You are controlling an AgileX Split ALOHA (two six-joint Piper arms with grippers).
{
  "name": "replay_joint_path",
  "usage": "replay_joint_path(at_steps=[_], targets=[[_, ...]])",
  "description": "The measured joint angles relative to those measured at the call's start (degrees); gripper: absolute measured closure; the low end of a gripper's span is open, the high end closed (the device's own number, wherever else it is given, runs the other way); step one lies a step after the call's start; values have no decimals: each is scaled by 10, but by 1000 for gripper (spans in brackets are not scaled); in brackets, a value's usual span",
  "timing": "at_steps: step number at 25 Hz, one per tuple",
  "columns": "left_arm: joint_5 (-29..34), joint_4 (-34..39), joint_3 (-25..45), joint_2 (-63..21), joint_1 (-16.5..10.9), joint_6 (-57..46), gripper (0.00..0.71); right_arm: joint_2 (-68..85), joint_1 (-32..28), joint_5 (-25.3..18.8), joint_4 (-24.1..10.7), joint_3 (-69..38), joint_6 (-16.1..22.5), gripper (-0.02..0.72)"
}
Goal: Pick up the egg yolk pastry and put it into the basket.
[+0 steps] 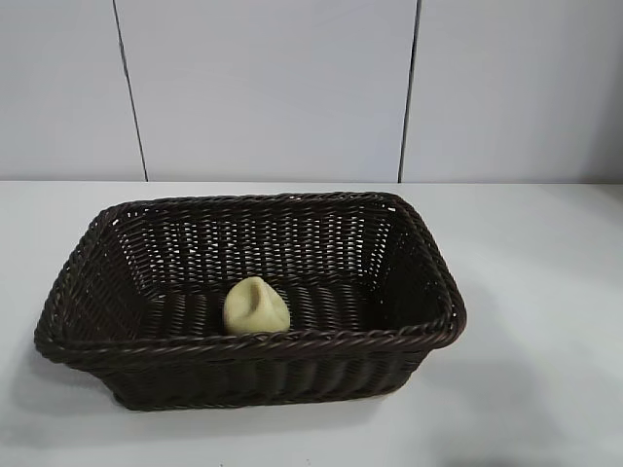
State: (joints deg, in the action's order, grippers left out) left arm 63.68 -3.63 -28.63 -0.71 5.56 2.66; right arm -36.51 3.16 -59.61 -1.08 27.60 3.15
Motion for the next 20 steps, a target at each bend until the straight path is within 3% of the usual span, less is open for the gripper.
replay_joint_path(at_steps=[14,20], targets=[[0,0,0,0,0,0,142,349,0,-9,1,-1,0,144],[0,0,0,0,0,0,142,375,0,-10,1,-1,0,144]])
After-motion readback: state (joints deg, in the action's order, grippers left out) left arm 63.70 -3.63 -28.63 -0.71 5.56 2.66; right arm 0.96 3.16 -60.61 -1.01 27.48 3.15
